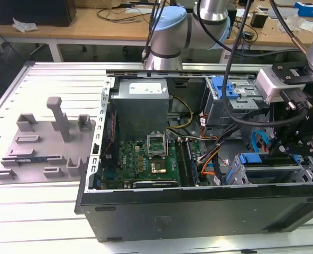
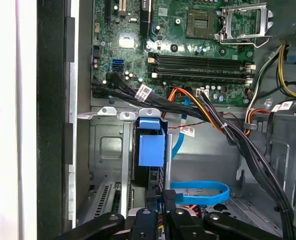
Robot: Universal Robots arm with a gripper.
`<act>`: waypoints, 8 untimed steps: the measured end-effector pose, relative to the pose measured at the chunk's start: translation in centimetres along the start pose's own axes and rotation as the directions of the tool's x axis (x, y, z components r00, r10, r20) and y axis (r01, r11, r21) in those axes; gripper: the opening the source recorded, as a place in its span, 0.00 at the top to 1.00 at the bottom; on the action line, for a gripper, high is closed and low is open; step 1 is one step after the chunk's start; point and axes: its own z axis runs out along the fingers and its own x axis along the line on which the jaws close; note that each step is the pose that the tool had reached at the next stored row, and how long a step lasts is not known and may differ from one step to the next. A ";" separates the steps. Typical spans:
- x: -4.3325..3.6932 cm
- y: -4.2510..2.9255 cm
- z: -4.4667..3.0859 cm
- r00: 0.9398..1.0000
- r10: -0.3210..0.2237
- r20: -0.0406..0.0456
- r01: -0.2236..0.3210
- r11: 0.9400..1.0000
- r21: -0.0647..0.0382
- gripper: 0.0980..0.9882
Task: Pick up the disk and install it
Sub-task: 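Insert the second disk wire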
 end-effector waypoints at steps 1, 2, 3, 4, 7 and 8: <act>0.00 0.01 0.11 1.000 0.000 0.000 0.000 1.000 0.000 0.93; 0.01 0.01 0.17 1.000 0.000 0.000 0.000 1.000 0.000 0.93; 0.01 0.02 0.25 1.000 0.000 0.000 0.000 1.000 0.000 0.93; 0.02 0.03 0.42 1.000 0.000 0.000 0.000 1.000 0.000 0.93; 0.03 0.04 0.61 1.000 0.000 -0.001 0.000 1.000 0.000 0.93; 0.03 0.04 0.64 1.000 0.000 0.000 0.000 1.000 0.000 0.93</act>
